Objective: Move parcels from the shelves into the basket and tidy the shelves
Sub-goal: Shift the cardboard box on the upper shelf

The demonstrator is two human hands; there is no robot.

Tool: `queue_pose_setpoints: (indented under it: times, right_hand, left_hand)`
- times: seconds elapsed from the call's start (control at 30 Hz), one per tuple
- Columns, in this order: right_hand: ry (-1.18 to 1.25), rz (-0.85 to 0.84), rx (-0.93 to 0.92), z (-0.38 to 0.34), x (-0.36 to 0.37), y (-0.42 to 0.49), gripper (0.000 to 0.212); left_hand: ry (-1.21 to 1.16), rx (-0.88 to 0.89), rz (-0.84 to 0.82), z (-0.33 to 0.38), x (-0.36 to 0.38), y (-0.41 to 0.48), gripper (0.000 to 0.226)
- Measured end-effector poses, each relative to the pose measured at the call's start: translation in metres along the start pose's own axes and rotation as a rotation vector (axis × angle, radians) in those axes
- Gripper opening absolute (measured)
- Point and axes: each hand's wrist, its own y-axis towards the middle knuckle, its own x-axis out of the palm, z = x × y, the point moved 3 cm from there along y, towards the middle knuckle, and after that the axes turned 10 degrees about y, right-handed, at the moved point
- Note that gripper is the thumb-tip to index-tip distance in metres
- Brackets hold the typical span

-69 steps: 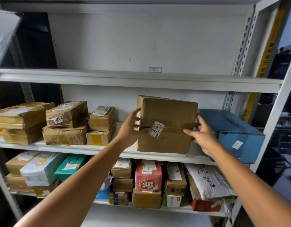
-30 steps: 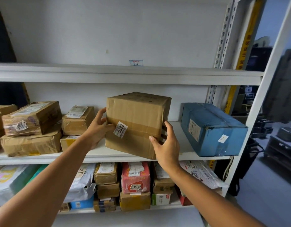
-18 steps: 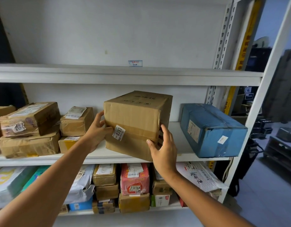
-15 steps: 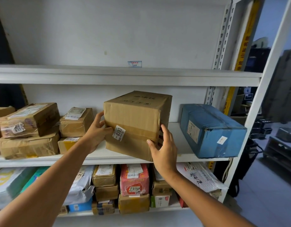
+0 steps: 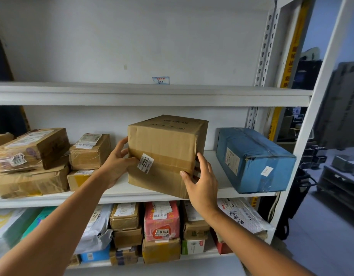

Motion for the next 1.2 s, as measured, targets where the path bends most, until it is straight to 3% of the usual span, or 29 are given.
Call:
queue_pose_setpoints:
  times: [0.47, 0.8, 1.03, 1.2]
  right_hand:
    - [0.006, -0.079, 0.046, 0.027, -0.013, 0.021, 0.076]
    - [0.092, -0.165, 0.241, 0.07, -0.047, 0.045, 0.078]
    - [-0.006, -0.239, 0.294, 0.1, -0.07, 0.067, 0.082]
    - [-0.047, -0.254, 0.321, 0.113, -0.082, 0.074, 0.068]
  left_hand:
    - [-0.046, 0.004, -0.064, -0.006, 0.015, 0.007, 0.079]
    - [-0.007, 0.042, -0.042, -0.017, 0.068, 0.01, 0.076]
    - [0.025, 0.069, -0.029, -0.03, 0.107, 0.019, 0.08]
    - [0.082, 0.07, -0.035, -0.043, 0.126, 0.026, 0.092]
